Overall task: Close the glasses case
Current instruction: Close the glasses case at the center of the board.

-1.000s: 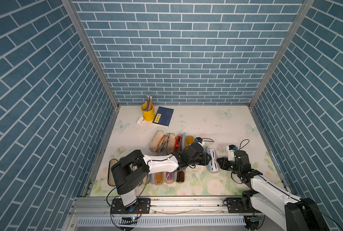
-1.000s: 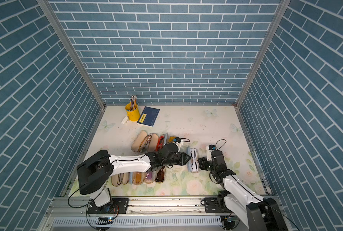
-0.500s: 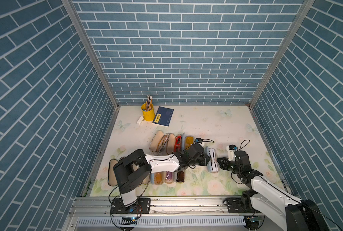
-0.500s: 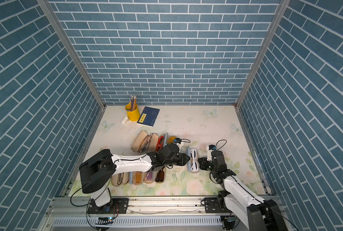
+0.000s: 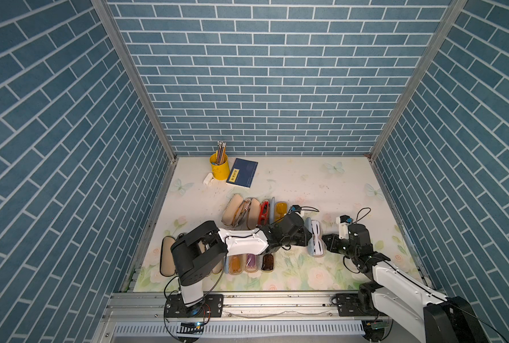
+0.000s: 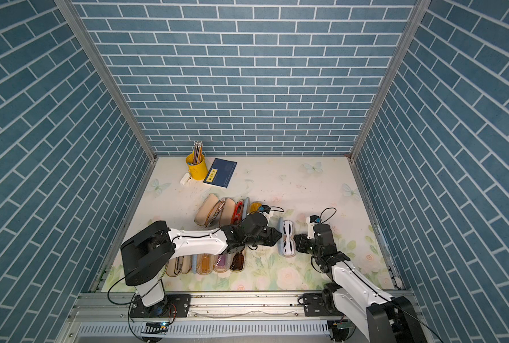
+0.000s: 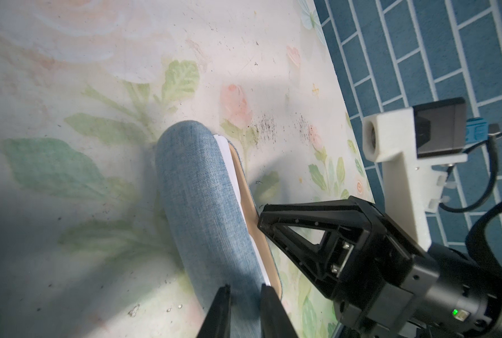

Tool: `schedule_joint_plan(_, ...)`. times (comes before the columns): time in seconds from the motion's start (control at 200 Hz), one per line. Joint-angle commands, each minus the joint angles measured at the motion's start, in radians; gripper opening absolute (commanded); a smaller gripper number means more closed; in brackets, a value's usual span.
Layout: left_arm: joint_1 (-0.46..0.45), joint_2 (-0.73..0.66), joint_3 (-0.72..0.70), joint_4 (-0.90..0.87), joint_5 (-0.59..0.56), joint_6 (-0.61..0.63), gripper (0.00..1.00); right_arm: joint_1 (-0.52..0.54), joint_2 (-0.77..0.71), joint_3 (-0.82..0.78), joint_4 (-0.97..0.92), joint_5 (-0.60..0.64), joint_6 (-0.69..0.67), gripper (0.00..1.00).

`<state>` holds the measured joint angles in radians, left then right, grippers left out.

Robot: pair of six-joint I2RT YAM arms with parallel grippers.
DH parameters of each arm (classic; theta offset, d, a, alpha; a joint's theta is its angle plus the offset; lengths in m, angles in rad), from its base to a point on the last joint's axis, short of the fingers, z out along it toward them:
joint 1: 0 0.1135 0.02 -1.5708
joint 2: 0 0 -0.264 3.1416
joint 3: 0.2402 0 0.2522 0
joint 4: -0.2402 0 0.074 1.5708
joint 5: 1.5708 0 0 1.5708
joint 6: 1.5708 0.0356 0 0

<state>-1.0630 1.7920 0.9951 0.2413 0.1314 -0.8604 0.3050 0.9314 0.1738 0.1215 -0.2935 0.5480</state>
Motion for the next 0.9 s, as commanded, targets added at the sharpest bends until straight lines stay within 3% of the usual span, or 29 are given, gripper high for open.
schedule_joint_plan(0.0, -0.002, 0.015, 0.025, -0.025, -0.014, 0.021, 0.21, -0.004, -0.004, -0.008, 0.02, -0.013, -0.026, 0.13)
schedule_joint_plan(0.895, -0.01, 0.062, 0.094, -0.052, -0.002, 0.049, 0.18, -0.004, 0.001, -0.011, 0.028, -0.03, -0.03, 0.09)
